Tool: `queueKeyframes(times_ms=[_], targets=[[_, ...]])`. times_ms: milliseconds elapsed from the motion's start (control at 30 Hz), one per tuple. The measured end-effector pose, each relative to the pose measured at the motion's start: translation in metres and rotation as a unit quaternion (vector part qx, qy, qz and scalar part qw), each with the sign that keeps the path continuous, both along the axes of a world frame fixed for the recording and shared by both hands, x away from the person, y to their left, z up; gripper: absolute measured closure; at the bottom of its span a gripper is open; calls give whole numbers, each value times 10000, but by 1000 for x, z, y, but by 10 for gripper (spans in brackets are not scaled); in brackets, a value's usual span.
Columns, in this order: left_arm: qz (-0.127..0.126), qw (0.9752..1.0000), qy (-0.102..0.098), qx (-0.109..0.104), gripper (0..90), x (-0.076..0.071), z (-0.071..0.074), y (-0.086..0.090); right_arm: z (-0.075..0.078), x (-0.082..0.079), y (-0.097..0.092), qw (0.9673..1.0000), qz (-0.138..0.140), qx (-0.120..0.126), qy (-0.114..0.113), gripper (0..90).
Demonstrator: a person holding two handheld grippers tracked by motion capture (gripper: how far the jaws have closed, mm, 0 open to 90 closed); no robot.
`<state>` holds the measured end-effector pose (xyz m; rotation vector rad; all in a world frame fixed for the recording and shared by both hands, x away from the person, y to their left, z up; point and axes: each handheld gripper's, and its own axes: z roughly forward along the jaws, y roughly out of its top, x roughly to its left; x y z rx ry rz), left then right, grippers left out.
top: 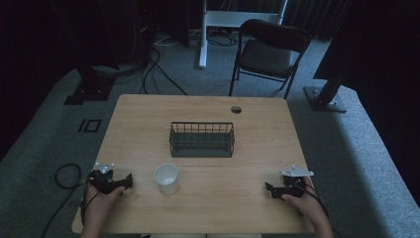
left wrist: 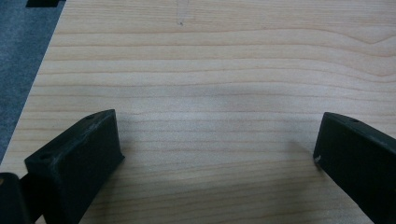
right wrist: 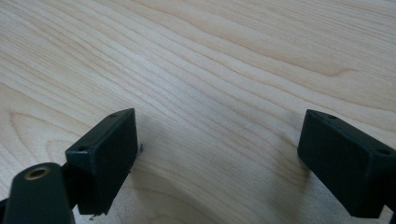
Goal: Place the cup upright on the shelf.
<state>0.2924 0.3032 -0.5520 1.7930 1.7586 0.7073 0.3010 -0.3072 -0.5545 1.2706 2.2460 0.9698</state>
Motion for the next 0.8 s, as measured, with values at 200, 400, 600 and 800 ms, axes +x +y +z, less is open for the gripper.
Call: queueKeyframes(times_ms=[200, 400, 600, 800], targets=[[1, 10000, 1, -1, 10, 0, 0, 0, 0, 0, 0, 10000, 0, -1, 0, 117], [1, 10000, 0, -1, 10, 0, 0, 0, 0, 0, 0, 10000, 1, 0, 0, 117], [1, 10000, -3, -1, 10, 0, 0, 0, 0, 0, 0, 10000, 4, 1, -2, 117], [0, 10000, -1, 0, 10, 0, 0, 0, 0, 0, 0, 10000, -13, 7, -12, 127]])
